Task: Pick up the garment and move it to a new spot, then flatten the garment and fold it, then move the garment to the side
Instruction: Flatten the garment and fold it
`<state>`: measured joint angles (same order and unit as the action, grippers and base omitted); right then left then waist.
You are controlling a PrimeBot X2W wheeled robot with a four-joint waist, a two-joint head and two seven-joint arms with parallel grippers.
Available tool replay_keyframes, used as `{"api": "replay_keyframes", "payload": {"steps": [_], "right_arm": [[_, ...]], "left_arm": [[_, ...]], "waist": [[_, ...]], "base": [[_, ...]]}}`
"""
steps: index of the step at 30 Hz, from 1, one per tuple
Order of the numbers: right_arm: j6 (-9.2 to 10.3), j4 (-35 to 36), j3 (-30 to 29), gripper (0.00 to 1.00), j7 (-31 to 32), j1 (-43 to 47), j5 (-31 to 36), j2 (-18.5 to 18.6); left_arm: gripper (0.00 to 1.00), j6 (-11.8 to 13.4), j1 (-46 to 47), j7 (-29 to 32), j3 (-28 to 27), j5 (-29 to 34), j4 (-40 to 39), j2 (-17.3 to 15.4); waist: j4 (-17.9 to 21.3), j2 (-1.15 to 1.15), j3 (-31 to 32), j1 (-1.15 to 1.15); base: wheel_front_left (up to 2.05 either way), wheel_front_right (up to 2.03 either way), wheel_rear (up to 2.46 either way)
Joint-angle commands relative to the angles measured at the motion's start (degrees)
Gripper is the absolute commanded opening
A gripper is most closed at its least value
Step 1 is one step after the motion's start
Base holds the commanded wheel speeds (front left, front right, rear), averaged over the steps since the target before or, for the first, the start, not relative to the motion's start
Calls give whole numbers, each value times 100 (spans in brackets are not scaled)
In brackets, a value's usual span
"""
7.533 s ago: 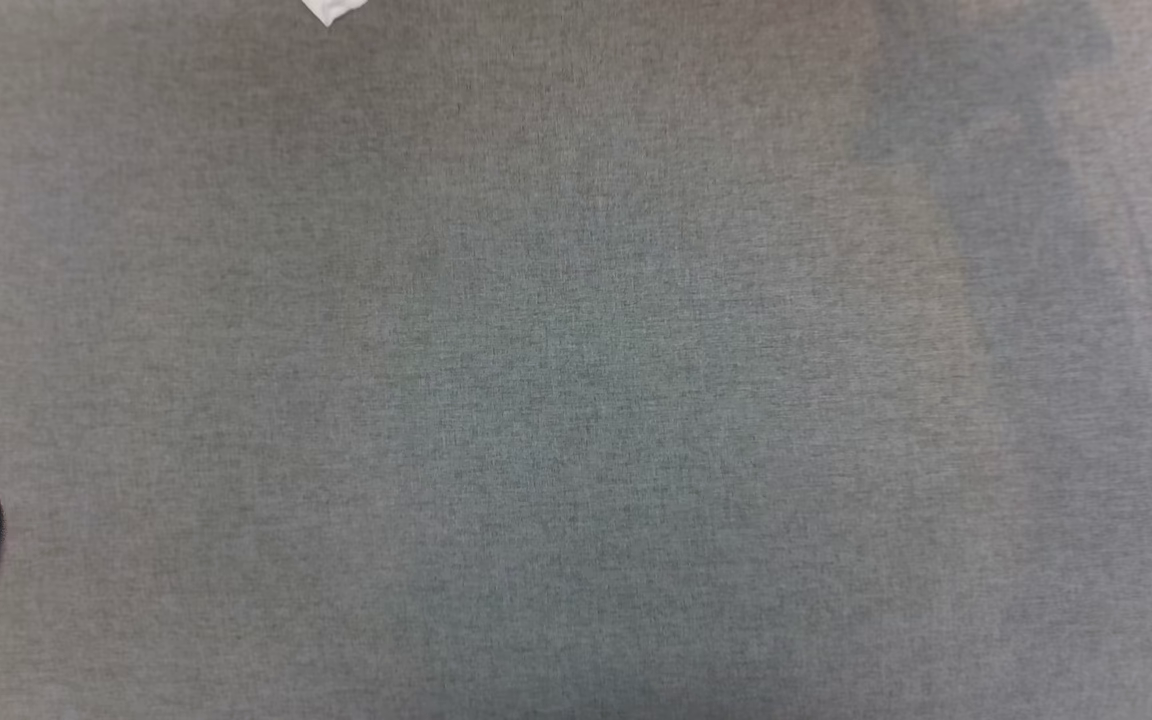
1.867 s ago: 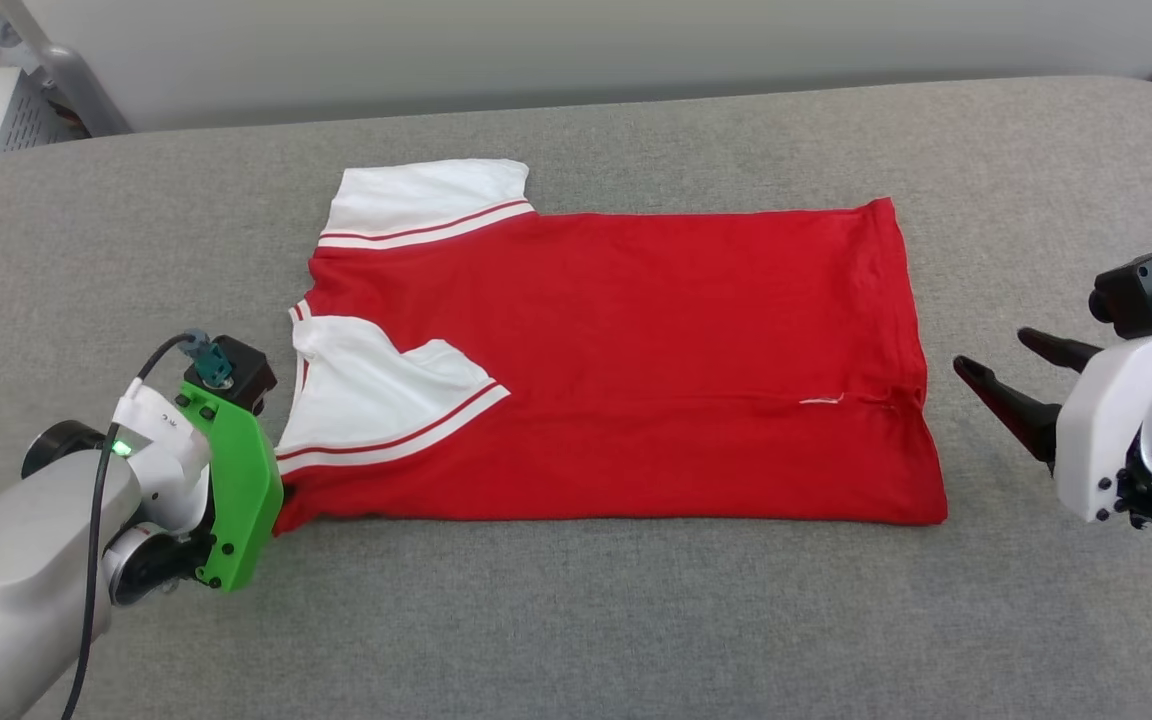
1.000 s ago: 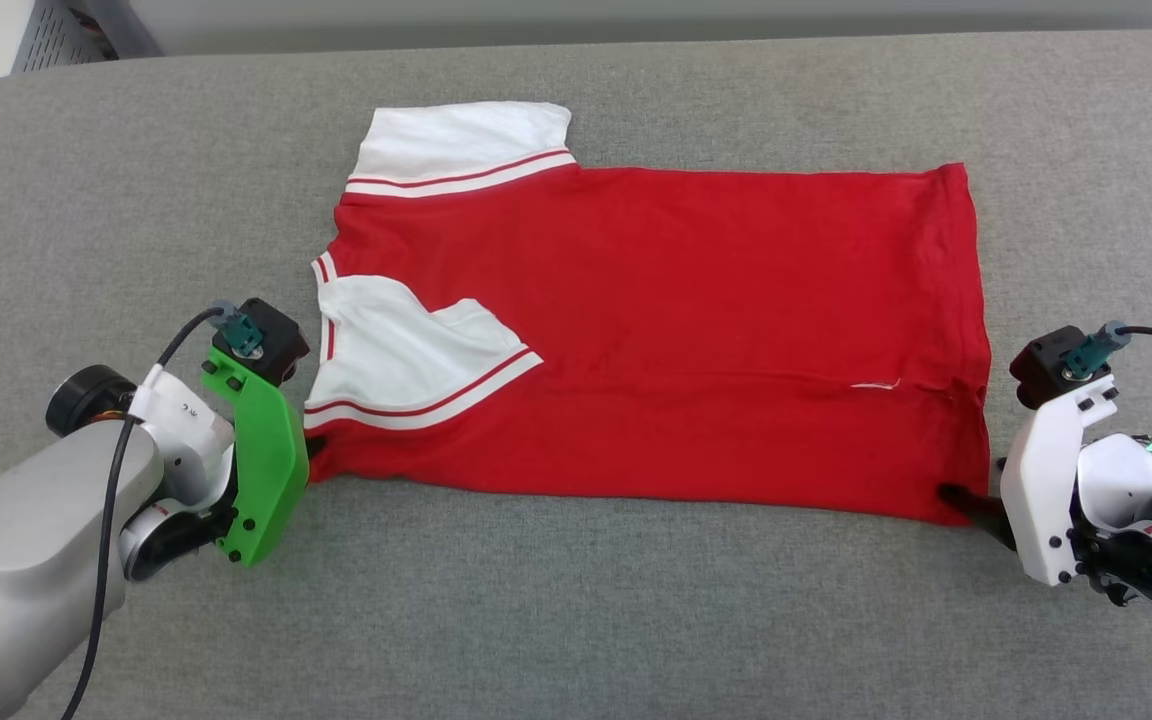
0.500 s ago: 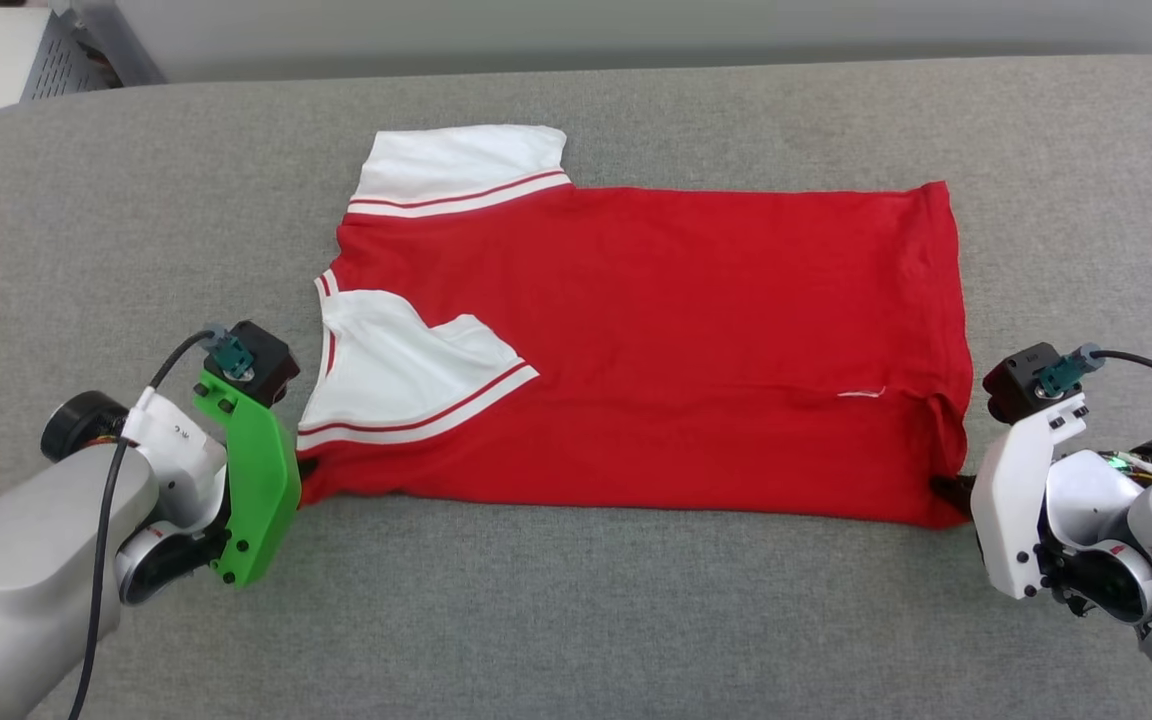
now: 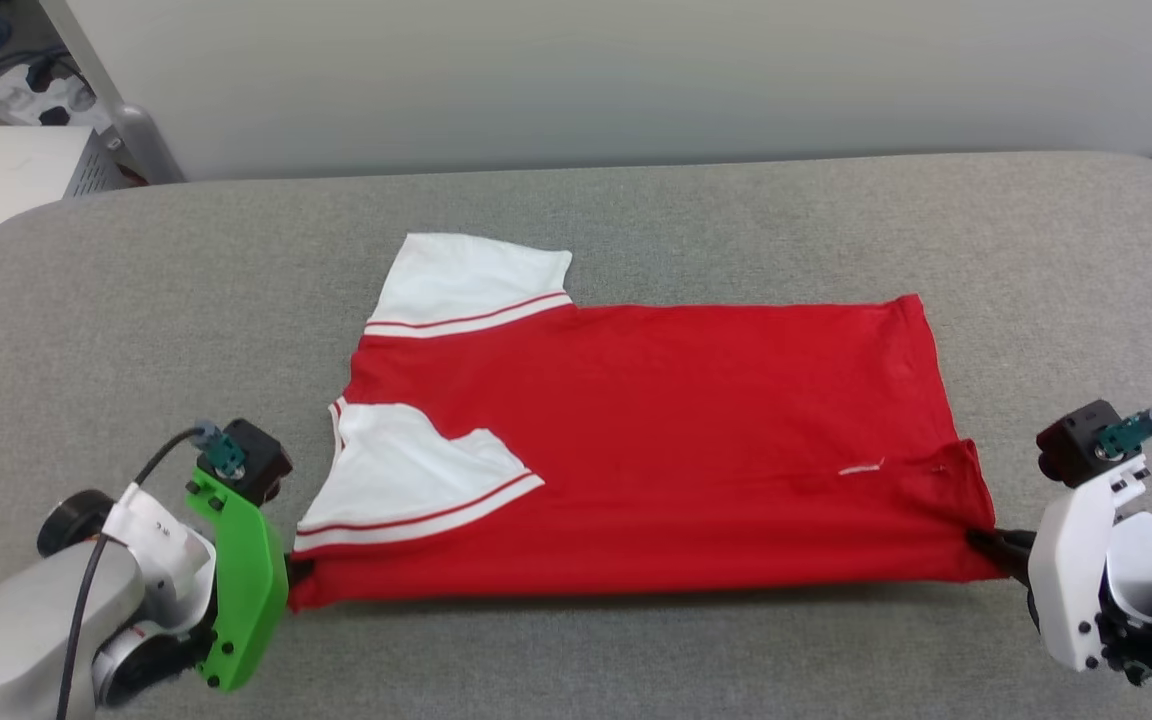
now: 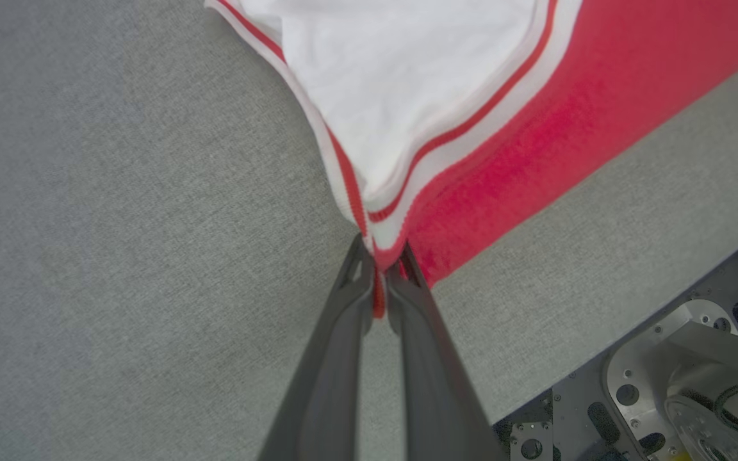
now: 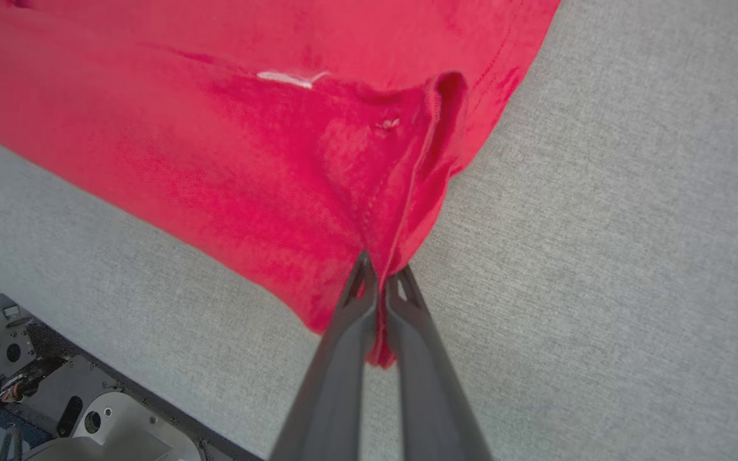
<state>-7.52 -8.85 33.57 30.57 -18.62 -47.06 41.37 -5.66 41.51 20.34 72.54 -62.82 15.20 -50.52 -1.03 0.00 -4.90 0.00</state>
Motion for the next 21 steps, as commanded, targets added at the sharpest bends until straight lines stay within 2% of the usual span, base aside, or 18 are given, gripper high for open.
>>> {"api": "replay_keyframes", "payload": {"steps": [1, 8, 14, 20, 21], "right_arm": [[3, 84, -78, 0, 69, 195, -19, 68], [3, 257, -522, 0, 293, 812, 14, 80], [3, 49, -609, 0, 350, 1063, 140, -124], [3, -167, -571, 0, 127, 1095, 237, -401], [3, -190, -572, 28, 72, 1107, 237, -446]], "left_arm": [[0, 80, -186, 20, 18, -19, -91, -92], [0, 254, -667, 28, 36, -128, -353, -238], [0, 315, -888, -70, 23, -325, -95, -93], [0, 233, -947, -219, 24, -294, 346, 99], [80, 227, -952, -253, 14, -302, 390, 122]], "waist": [[5, 0, 115, 0], [9, 0, 47, 0], [12, 0, -150, 0], [14, 0, -209, 0], [11, 0, -189, 0]], "base": [[0, 0, 0], [0, 0, 0], [0, 0, 0], [0, 0, 0], [0, 0, 0]]}}
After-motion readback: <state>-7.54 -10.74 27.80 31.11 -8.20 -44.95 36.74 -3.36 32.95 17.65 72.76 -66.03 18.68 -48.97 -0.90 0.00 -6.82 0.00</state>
